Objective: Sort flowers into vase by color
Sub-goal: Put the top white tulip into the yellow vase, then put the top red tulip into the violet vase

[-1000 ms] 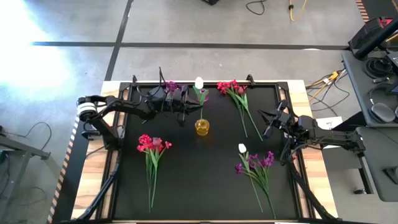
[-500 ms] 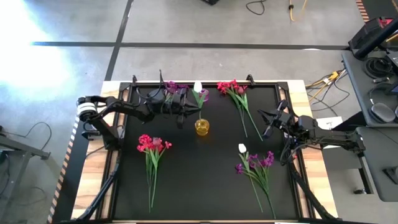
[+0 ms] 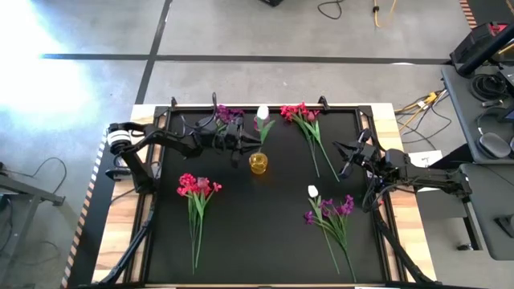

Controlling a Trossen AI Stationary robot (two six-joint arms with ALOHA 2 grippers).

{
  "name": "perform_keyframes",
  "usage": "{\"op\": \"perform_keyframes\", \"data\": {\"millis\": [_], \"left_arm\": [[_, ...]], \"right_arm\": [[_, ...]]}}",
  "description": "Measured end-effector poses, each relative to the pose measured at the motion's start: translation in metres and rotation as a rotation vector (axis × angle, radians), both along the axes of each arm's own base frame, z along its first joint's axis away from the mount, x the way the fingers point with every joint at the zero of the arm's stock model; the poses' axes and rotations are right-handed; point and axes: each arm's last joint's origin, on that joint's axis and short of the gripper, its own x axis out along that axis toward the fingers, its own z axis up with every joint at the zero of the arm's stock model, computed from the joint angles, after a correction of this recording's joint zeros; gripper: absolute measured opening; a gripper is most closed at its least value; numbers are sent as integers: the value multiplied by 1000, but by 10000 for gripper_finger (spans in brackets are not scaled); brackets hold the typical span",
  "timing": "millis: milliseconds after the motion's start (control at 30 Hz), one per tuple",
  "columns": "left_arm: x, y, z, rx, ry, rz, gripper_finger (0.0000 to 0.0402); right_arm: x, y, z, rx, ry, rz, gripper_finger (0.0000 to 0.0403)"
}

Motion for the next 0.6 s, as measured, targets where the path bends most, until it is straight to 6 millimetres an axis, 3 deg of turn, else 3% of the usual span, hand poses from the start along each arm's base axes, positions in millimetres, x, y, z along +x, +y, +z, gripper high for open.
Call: {"op": "perform_keyframes", "data": {"millis": [367,600], "left_arm": [[4,-4,7,54,-28,-29,146],[-7,-5,19,148,-76,2,153]], "right_arm": [[0,0,0,0,1,0,13],[2,0,-5,86,13,22,13]]}}
